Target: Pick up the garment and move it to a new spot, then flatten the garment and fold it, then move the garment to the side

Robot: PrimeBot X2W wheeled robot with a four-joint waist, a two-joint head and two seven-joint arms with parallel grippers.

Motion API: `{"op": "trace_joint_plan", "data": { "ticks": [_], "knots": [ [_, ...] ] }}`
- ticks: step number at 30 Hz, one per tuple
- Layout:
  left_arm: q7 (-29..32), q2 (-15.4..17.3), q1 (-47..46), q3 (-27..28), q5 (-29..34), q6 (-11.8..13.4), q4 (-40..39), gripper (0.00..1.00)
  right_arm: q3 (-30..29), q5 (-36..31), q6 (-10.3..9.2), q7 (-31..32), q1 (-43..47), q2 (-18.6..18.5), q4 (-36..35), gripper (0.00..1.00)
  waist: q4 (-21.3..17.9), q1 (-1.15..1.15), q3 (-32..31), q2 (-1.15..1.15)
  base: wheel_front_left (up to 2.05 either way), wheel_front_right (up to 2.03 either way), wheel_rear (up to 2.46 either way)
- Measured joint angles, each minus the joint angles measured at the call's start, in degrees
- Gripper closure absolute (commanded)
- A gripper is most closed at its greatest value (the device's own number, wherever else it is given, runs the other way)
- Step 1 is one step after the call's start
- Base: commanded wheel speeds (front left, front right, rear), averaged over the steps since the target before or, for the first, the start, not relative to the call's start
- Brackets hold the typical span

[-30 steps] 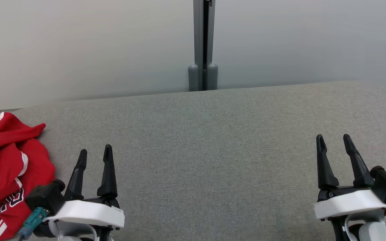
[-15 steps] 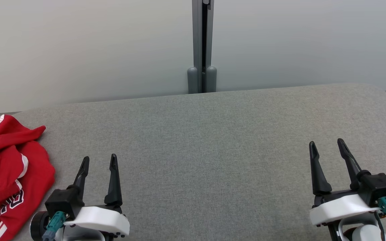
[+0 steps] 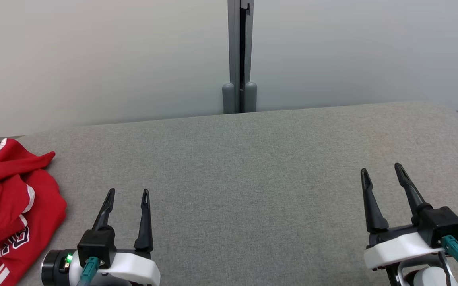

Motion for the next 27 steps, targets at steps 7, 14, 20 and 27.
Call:
{"op": "trace_joint_plan", "data": {
  "ticks": [7, 14, 20, 27],
  "knots": [
    [-0.92, -1.03, 0.04, -0.13, -0.26, -0.1, 1.05, 0.0, -0.05, 4.21, 0.0, -0.12, 0.42, -0.03, 0.51, 0.0, -0.01, 0.0, -0.43, 0.0, 0.0, 0.0, 0.0],
    [-1.57, -2.04, 0.6, 0.93, -0.94, -1.93, 2.32, 0.0, 0.64, 12.63, 0.0, 0.05, 0.79, -0.04, 1.67, 0.0, 0.0, 0.0, -0.75, 0.0, 0.0, 0.0, 0.0],
    [-2.19, -3.04, 1.11, 1.86, -1.2, -3.15, 4.63, 0.0, 0.71, 14.12, 0.0, 0.14, 0.89, -0.1, 2.68, 0.0, -0.01, 0.0, -1.16, 0.0, 0.0, 0.0, 0.0],
    [-2.76, -3.25, 1.09, 2.03, 2.0, -3.22, 5.78, 0.0, 0.55, 13.71, 0.0, 0.03, 0.84, -0.12, 3.86, 0.0, -0.01, 0.0, -1.59, 0.0, 0.0, 0.0, 0.0]
  ]
}}
